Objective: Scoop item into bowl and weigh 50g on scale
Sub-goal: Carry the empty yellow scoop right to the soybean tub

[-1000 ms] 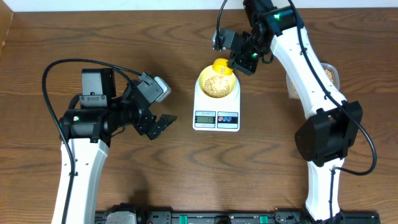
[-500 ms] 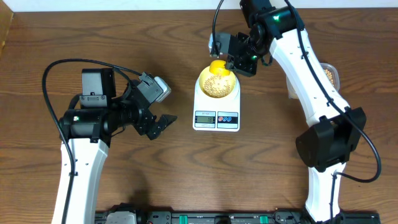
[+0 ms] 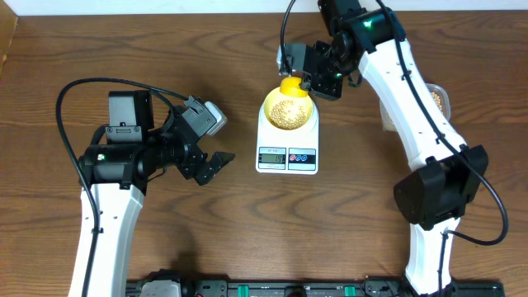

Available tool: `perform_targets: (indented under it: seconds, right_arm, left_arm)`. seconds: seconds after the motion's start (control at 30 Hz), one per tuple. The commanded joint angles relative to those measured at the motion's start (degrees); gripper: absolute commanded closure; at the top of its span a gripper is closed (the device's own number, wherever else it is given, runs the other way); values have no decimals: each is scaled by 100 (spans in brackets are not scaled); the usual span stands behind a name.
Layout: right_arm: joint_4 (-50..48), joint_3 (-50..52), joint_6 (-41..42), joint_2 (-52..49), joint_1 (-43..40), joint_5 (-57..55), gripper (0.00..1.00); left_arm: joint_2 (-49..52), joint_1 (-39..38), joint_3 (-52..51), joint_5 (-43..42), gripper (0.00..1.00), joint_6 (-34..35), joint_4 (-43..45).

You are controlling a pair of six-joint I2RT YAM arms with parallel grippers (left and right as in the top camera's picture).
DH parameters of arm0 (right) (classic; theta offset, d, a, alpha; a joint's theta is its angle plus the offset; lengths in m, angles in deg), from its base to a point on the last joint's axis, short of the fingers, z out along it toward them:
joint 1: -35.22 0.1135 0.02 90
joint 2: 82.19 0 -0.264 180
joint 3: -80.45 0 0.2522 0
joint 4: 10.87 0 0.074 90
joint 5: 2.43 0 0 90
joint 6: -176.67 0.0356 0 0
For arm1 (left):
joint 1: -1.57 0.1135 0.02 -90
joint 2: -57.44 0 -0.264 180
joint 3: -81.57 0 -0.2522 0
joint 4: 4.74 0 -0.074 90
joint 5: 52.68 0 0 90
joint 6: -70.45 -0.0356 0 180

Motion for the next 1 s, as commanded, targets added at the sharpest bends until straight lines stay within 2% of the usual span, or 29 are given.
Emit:
perform_targets:
  seconds: [0.0,0.1,0.27,0.47,0.63,0.73,0.97]
  right_arm:
    - [-15,-236,901,190,-354,896,99]
    - [-11,-409,1939,190,-820,992,99]
    - [105,-651,3012,190,-1534,1069,99]
    - [234,-684,3606,190,-2253,1335,99]
    - [387,-684,3703,190,-2671,1235,99]
    - [540,-682,3716,190,-2855,796,99]
    - [1128,-581,3941,175,-2918,-979,99]
  left_arm:
    - [0,33,26,-52,2,-98,0]
    - [0,33,26,-52,3,-98,0]
    - [0,33,26,-52,3,-98,0]
    - [0,33,26,-52,2,-98,0]
    - [0,33,26,-52,2,-98,0]
    - [0,33,26,-52,2,-98,0]
    - [0,33,26,-52,2,-98,0]
